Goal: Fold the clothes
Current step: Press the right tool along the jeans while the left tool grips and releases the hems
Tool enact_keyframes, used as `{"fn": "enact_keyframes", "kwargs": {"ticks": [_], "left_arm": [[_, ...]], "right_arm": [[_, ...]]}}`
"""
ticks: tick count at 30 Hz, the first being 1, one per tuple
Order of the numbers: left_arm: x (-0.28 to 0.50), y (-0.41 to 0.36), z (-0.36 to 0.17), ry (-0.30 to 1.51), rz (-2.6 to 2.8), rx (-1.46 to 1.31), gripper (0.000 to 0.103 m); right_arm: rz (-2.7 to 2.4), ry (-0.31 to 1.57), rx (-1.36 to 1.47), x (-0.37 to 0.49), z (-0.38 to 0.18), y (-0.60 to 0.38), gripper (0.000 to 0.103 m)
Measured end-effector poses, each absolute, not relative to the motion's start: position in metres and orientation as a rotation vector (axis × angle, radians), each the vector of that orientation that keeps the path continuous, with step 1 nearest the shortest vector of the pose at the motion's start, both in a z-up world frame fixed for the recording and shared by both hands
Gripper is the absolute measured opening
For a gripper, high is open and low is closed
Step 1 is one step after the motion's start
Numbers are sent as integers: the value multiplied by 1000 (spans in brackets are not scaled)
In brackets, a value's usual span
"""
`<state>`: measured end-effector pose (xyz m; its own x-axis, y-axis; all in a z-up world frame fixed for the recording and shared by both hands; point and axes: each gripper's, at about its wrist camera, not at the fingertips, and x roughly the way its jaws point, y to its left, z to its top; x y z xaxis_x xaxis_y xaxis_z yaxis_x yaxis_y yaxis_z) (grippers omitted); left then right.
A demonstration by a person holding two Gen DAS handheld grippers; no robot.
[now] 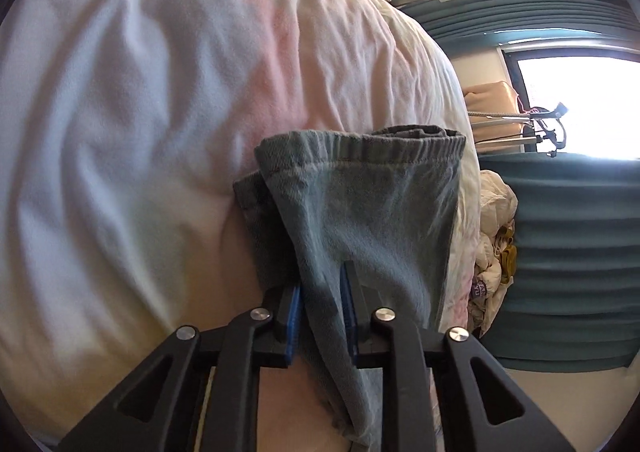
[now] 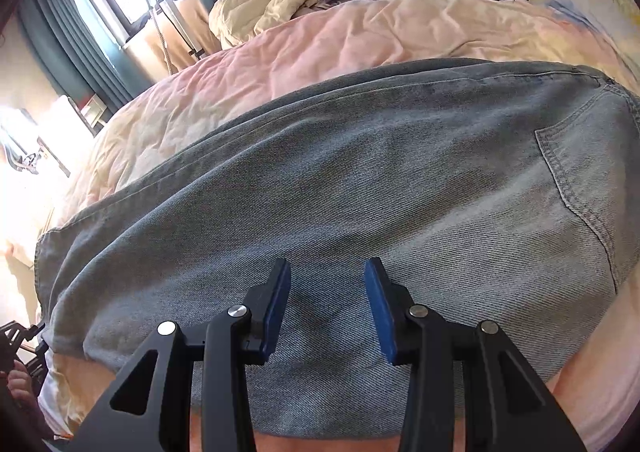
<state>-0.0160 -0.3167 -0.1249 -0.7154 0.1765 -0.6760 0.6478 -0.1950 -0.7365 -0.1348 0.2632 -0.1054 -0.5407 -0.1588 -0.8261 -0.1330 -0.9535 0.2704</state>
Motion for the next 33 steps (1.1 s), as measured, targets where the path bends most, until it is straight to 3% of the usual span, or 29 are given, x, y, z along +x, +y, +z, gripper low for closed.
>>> {"fn": "enact_keyframes", "kwargs": {"ticks": [1, 7, 16, 20, 25, 33], "left_arm": [[-14, -311, -121, 1747, -1999, 954, 45], [-22, -275, -122, 1831, -2054, 1160, 74], [-45, -261, -160, 1996, -1921, 1213, 74], [-53, -269, -172, 2072, -1868, 1103, 74], [-36, -296, -168, 2034, -1834, 843, 66], [-55, -301, -167, 2084, -1882, 793, 63]], "right_arm": [[-2701, -480, 1499, -134, -105, 264, 39], [-2688, -507, 1504, -130, -104, 268, 39], [-2703, -578, 1464, -125, -99, 272, 39], [-2719, -664, 1428, -120, -92, 285, 39], [-2716, -790, 1445, -119, -95, 303, 39], [-2698, -872, 1472, -119, -99, 312, 39]]}}
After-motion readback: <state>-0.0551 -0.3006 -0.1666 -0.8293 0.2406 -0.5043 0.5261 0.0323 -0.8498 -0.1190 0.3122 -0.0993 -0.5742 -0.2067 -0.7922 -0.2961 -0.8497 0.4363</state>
